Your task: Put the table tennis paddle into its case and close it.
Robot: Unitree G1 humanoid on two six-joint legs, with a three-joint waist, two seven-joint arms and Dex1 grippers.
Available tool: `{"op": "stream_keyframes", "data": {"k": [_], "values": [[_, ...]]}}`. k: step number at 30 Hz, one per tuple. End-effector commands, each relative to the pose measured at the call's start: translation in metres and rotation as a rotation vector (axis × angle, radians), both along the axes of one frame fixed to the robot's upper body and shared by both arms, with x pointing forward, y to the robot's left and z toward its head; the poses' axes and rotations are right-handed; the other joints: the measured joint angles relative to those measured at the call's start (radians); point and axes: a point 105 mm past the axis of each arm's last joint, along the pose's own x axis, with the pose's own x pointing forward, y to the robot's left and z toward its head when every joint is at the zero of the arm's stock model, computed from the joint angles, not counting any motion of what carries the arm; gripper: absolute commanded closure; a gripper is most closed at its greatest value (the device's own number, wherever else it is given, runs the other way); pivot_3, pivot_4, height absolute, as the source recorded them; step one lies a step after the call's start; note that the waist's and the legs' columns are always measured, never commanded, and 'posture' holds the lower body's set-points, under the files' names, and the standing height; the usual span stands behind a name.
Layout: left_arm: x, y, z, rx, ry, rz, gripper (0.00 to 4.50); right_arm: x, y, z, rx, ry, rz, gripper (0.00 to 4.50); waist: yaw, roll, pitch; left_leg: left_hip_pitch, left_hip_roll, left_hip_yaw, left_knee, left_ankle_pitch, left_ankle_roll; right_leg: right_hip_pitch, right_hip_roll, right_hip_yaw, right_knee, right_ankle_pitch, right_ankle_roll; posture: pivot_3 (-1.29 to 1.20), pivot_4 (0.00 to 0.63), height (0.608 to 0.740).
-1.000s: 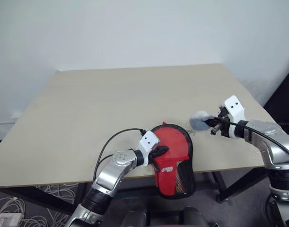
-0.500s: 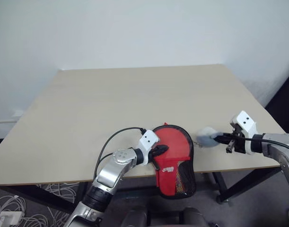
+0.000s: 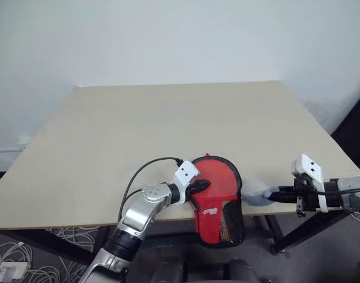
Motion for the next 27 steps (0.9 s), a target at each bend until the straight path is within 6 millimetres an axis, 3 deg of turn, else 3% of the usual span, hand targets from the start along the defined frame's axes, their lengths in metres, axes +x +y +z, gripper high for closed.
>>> {"op": "stream_keyframes", "data": {"k": [1,13,21,27], "values": [[-0.005,0.004,-0.023,0.062,0.069,0.005,4.50,-0.015,0.010,0.009,0.021,-0.003,0.094,4.48,0.000,0.000,0.000,0.000,0.000,0.000,0.000,0.000,0.000,0.000,0.000,0.000,0.000,0.000,0.000,0.00,0.000,0.698],[0.000,0.006,-0.020,0.080,0.068,-0.031,4.50,-0.056,0.014,0.005,0.009,0.096,0.225,4.48,0.010,-0.005,-0.002,0.000,0.000,0.000,0.001,-0.001,0.000,0.000,0.000,0.000,-0.001,-0.001,0.000,0.00,0.000,0.698],[-0.004,0.003,-0.022,0.086,0.080,-0.050,4.50,-0.093,0.030,0.008,0.068,0.166,0.338,4.48,0.012,-0.010,0.000,0.000,0.001,0.001,0.001,-0.002,0.000,0.000,0.000,0.000,-0.001,-0.001,0.000,0.00,0.000,0.698],[-0.003,0.001,-0.021,0.083,0.083,-0.050,4.50,-0.107,0.039,0.009,0.086,0.180,0.391,4.48,0.013,-0.012,0.000,0.000,0.001,0.001,0.001,-0.002,0.000,0.000,0.000,0.000,-0.001,-0.001,0.000,0.00,0.000,0.698]]}}
